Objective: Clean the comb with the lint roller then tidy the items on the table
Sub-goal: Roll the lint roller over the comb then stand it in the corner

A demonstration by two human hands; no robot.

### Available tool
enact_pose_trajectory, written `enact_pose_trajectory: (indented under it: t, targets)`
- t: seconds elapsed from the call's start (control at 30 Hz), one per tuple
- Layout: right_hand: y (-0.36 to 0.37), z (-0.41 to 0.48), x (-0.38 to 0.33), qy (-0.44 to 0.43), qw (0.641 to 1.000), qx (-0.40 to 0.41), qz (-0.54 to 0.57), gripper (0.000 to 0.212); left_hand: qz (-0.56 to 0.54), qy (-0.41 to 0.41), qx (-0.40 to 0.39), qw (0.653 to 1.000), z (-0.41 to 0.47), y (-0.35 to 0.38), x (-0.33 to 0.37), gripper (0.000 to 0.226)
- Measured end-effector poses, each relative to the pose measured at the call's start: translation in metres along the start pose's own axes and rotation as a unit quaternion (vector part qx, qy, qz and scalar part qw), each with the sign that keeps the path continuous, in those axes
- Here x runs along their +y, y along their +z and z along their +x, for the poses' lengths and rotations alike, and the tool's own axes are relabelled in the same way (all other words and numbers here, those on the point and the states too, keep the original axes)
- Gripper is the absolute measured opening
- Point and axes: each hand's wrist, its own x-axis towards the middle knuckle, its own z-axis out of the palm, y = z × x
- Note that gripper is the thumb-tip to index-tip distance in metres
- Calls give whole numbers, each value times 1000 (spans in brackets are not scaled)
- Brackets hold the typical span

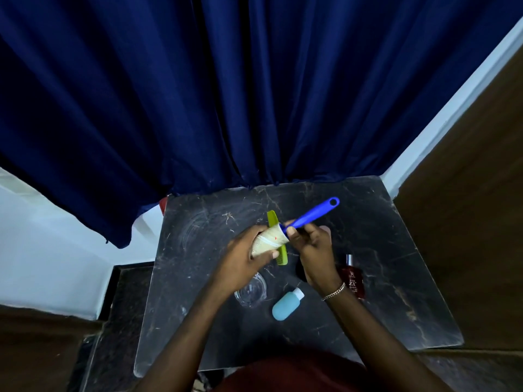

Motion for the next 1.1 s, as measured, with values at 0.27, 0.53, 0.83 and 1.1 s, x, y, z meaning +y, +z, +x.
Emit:
enact_pose_trajectory:
  t: [0.27, 0.53, 0.83, 1.1]
  targets:
    - [-14, -5, 4, 30, 999, -4, -18, 15, 11, 3, 0, 1000, -2, 11, -8, 46]
    - [-31, -3, -6, 33, 998, -45, -27, 17, -26, -35, -24, 999, 10, 27, -1, 45]
    - [-65, 9, 1, 68, 992, -62, -88, 33, -66, -55, -60, 994, 38, 67, 11, 45]
    - [-112, 36, 7, 91, 987, -36, -131, 32, -86, -41, -80, 992, 74, 108, 26, 40]
